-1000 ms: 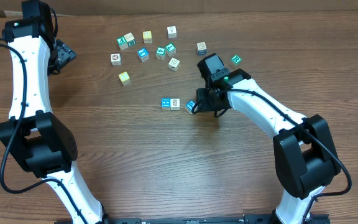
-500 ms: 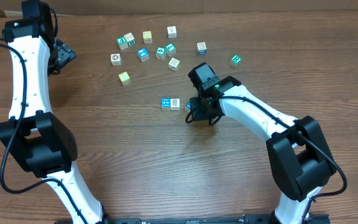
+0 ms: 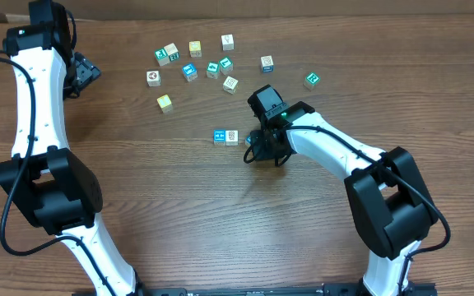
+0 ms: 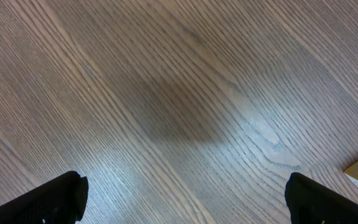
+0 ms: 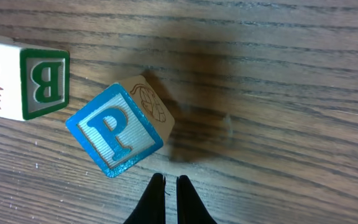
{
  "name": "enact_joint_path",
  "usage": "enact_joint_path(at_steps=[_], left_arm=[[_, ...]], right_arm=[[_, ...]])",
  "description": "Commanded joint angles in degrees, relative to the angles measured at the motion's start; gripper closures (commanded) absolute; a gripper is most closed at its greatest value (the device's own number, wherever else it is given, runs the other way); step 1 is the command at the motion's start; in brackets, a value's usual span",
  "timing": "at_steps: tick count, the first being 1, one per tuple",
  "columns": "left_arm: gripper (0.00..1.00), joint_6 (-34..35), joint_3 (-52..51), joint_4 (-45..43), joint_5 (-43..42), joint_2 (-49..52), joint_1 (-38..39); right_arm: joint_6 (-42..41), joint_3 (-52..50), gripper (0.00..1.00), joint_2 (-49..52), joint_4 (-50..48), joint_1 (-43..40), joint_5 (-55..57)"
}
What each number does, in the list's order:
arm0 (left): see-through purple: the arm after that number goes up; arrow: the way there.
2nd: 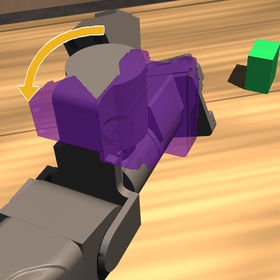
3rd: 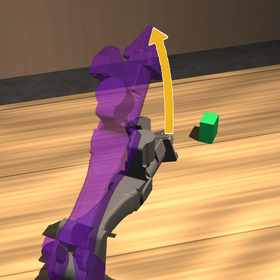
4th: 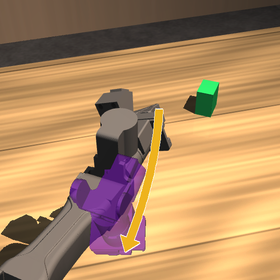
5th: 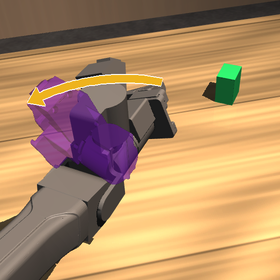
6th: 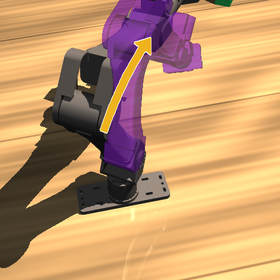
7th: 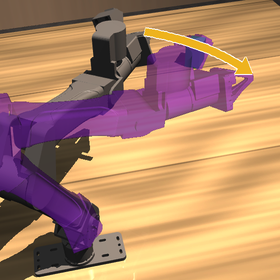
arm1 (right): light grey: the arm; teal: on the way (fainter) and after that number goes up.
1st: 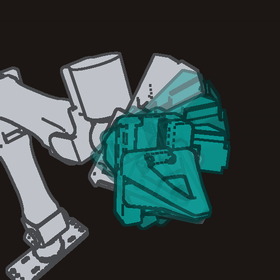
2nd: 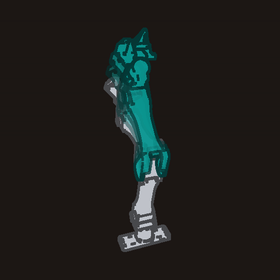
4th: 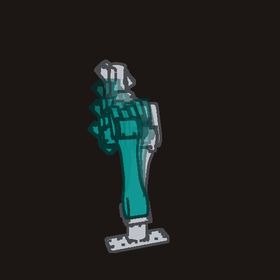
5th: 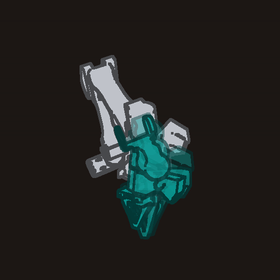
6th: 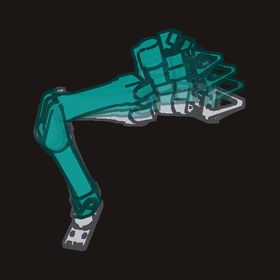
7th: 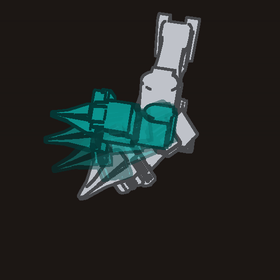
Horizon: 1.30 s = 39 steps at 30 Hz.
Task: Form a horizontal line
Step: 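Lower the P block beside the pineapple block and open right gripper, then lift the right gripper up and away from the row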
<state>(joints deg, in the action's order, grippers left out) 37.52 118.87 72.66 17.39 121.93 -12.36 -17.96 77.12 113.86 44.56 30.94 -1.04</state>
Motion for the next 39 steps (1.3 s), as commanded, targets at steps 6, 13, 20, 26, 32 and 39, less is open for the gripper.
enact_joint_path(at_steps=[6,13,20,26,32,39], left_arm=[[0.00,-0.24,0.37,0.11,0.61,-0.42,0.48],[0.00,-0.24,0.37,0.11,0.61,-0.42,0.48],[0.00,-0.24,0.37,0.11,0.61,-0.42,0.48],[0.00,-0.24,0.37,0.11,0.61,-0.42,0.48],[0.00,-0.24,0.37,0.11,0.61,-0.42,0.48],[0.00,-0.24,0.37,0.11,0.61,-0.42,0.48]], right_arm=[[6.08,-0.26,0.95,0.37,-1.20,-0.04,-4.76],[6.49,0.17,0.94,0.37,-1.68,-0.04,-5.51],[6.45,0.74,0.94,0.37,-2.73,-0.04,-5.51],[6.47,0.98,0.94,0.37,-4.04,-0.04,-5.53],[7.91,2.27,0.94,0.26,-3.96,-0.04,-10.95],[9.09,7.32,0.90,-0.98,3.76,-1.16,-11.52]])
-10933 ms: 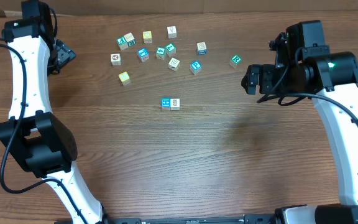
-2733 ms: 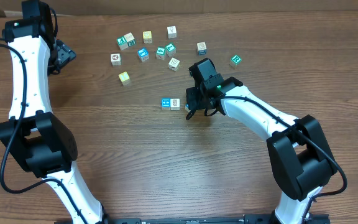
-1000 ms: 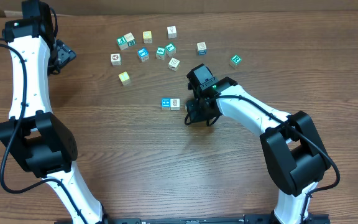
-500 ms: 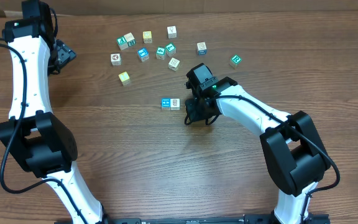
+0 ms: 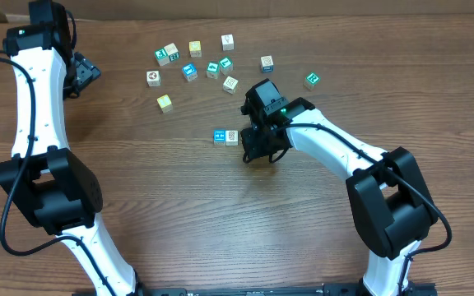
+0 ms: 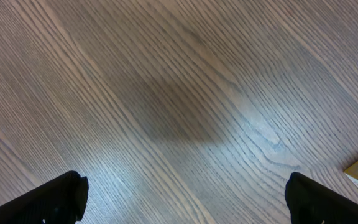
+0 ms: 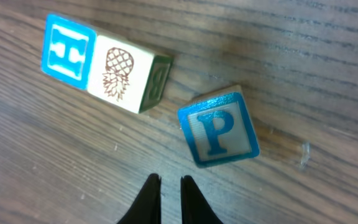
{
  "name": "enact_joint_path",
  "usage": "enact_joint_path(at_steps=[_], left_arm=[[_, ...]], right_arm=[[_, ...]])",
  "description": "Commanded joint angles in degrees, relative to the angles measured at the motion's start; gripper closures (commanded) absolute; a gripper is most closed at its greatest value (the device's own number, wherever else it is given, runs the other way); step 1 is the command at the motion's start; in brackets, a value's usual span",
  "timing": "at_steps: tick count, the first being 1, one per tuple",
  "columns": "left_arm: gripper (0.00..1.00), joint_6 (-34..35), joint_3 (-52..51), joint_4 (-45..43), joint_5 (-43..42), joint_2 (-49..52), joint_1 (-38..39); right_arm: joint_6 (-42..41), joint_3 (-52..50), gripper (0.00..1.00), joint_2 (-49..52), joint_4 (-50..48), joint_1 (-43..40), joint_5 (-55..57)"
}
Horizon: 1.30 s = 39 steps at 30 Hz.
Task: Form a horizontal line
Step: 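Lift the right gripper up and away from the row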
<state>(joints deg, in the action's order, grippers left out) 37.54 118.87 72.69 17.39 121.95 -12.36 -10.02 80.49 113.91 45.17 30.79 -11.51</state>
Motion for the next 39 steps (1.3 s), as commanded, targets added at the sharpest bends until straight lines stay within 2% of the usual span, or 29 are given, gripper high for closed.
enact_joint_path(at_steps=[1,6,15,20,39], left_arm=[[0.00,-0.26,0.37,0.09,0.61,-0.44,0.48],[0.00,-0.26,0.37,0.09,0.61,-0.44,0.48],[0.00,-0.26,0.37,0.09,0.61,-0.44,0.48],[0.00,-0.26,0.37,0.09,0.61,-0.44,0.48],[0.00,-0.26,0.37,0.09,0.61,-0.44,0.48]], right_arm=[[1.16,4.66,0.89,-1.33,4.26,-1.29,-1.03],[1.16,8.83,0.88,-3.78,11.41,-4.61,-1.01],[1.14,8.83,0.83,-3.85,13.05,-10.45,0.33],[1.16,8.81,0.79,-3.85,13.25,-10.71,1.62],[1.14,5.22,0.79,-3.74,12.85,-10.67,2.86]])
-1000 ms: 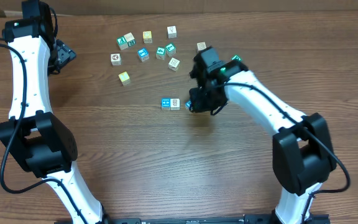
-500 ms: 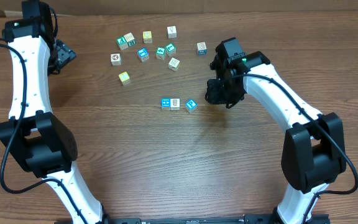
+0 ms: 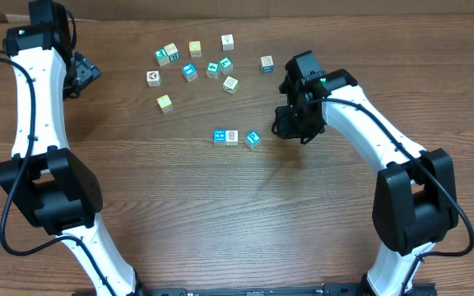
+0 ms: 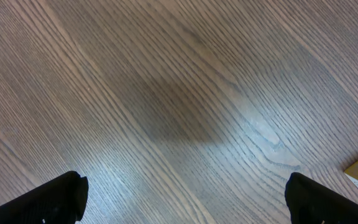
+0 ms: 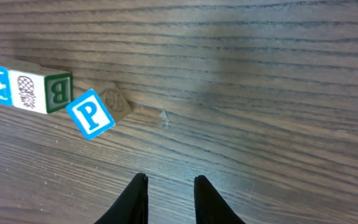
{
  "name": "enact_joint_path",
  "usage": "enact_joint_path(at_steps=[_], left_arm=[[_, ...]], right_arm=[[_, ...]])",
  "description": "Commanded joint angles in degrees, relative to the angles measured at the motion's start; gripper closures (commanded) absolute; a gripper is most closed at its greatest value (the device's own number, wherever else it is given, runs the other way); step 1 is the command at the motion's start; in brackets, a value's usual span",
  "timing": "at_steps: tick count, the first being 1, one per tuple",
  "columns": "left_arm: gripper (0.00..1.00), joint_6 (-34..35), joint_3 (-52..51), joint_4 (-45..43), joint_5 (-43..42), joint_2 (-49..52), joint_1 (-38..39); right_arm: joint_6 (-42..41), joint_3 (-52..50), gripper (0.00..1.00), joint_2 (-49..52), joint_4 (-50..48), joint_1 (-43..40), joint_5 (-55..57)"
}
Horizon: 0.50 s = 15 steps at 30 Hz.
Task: Form a horizontal line
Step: 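Lift the right gripper up and away from the row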
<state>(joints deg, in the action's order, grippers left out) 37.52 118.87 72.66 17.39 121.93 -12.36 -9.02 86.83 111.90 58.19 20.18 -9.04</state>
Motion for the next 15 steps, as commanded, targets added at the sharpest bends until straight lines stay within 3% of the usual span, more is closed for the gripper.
enact_joint_path(at_steps=[1,15], left_arm=[[0.00,-0.24,0.37,0.11,0.61,-0.42,0.48],[0.00,-0.24,0.37,0.11,0.61,-0.42,0.48]], right_arm=[[0.13,-1.11,0.79,-1.68,-0.17,-0.07,0.39],[0.09,-1.11,0.80,-1.64,-0.87,0.00,0.37]])
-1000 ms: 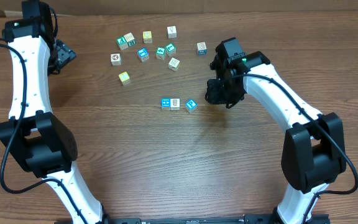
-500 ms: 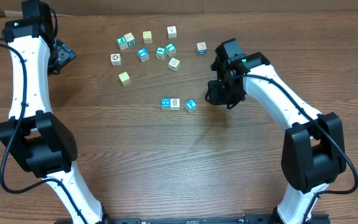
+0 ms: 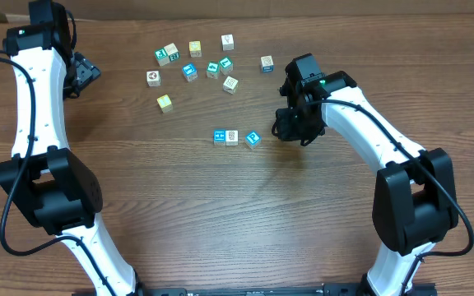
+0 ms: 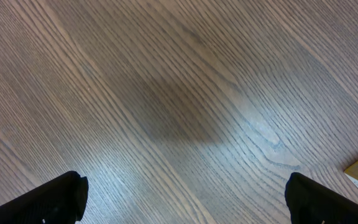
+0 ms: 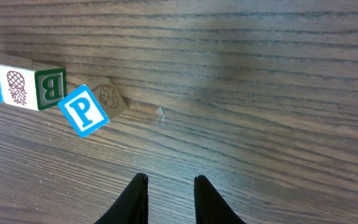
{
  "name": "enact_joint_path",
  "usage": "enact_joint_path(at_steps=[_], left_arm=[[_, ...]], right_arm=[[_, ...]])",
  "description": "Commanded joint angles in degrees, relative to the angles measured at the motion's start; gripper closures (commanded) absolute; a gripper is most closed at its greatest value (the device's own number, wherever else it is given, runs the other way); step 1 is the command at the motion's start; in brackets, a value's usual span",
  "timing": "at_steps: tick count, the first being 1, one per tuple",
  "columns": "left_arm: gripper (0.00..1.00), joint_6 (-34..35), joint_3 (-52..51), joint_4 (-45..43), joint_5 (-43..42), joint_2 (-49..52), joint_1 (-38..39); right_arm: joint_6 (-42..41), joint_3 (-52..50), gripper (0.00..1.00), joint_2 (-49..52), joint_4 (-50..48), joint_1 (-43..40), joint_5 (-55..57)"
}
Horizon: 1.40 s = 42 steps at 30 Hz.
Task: Form a horizontal line
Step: 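Lift the right gripper up and away from the row, then lower the right gripper back down beside the blue P block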
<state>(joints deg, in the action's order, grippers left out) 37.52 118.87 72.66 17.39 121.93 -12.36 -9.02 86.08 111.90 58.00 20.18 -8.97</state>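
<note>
Three blocks make a short row at the table's middle: a blue H block [image 3: 219, 136], a pineapple block [image 3: 232, 136] with a green B side [image 5: 48, 87], and a blue P block [image 3: 253, 139] [image 5: 82, 111] turned askew at the right end. My right gripper [image 3: 290, 131] [image 5: 169, 182] hovers to the right of the P block, open, with nothing between its fingers. My left gripper [image 3: 85, 74] [image 4: 182, 186] is far off at the upper left, open wide over bare wood.
Several loose letter blocks lie scattered at the back, among them a green one [image 3: 164, 102], a white one [image 3: 230, 83] and one at the right [image 3: 267, 62]. A tan block corner shows at the left wrist view's right edge.
The right wrist view has shifted slightly, the blocks sitting a little further left. Otherwise nothing has changed; the left arm is still.
My right gripper was shut low beside the askew P block, right of the H and pineapple pair. Then it stood closer over the row, still nearly shut. By the last moment it had pulled away to the right and opened, leaving the P block next to the row.
</note>
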Motion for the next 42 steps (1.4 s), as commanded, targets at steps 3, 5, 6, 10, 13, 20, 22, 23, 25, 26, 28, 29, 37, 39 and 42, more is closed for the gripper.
enact_joint_path(at_steps=[3,5,6,10,13,20,22,23,25,26,28,29,37,39,42], left_arm=[[0.00,-0.24,0.37,0.11,0.61,-0.42,0.48],[0.00,-0.24,0.37,0.11,0.61,-0.42,0.48],[0.00,-0.24,0.37,0.11,0.61,-0.42,0.48],[0.00,-0.24,0.37,0.11,0.61,-0.42,0.48],[0.00,-0.24,0.37,0.11,0.61,-0.42,0.48],[0.00,-0.24,0.37,0.11,0.61,-0.42,0.48],[0.00,-0.24,0.37,0.11,0.61,-0.42,0.48],[0.00,-0.24,0.37,0.11,0.61,-0.42,0.48],[0.00,-0.24,0.37,0.11,0.61,-0.42,0.48],[0.00,-0.24,0.37,0.11,0.61,-0.42,0.48],[0.00,-0.24,0.37,0.11,0.61,-0.42,0.48],[0.00,-0.24,0.37,0.11,0.61,-0.42,0.48],[0.00,-0.24,0.37,0.11,0.61,-0.42,0.48],[0.00,-0.24,0.37,0.11,0.61,-0.42,0.48],[0.00,-0.24,0.37,0.11,0.61,-0.42,0.48]], right_arm=[[0.09,-0.37,0.86,-1.64,-1.75,0.00,0.31],[0.09,-0.39,0.89,-1.64,-2.16,0.00,0.31],[0.07,-0.39,0.90,-1.64,-2.21,0.00,0.31],[0.09,-0.39,0.95,-1.64,-2.38,0.00,0.33],[0.09,-0.39,0.96,-1.64,-3.43,0.00,0.33],[0.09,-0.39,0.96,-1.62,-7.63,0.00,0.37],[0.09,-0.39,0.96,-1.62,-8.79,0.00,0.37],[0.07,-0.39,0.96,-1.62,-9.38,0.00,0.35],[-0.44,-0.42,0.96,-1.53,-9.75,0.00,0.35],[-1.73,-0.61,0.96,-1.44,-9.73,0.00,0.35],[-2.89,-0.98,0.96,-1.14,-9.27,0.04,0.35],[-3.21,-1.70,0.96,-0.94,-8.94,0.11,0.33],[-3.15,-8.48,0.96,-0.72,-9.77,2.86,-0.76],[-3.17,-8.90,0.96,-0.66,-10.23,4.50,-0.76],[-2.93,-8.92,0.96,-0.63,-11.54,6.80,-0.04]])
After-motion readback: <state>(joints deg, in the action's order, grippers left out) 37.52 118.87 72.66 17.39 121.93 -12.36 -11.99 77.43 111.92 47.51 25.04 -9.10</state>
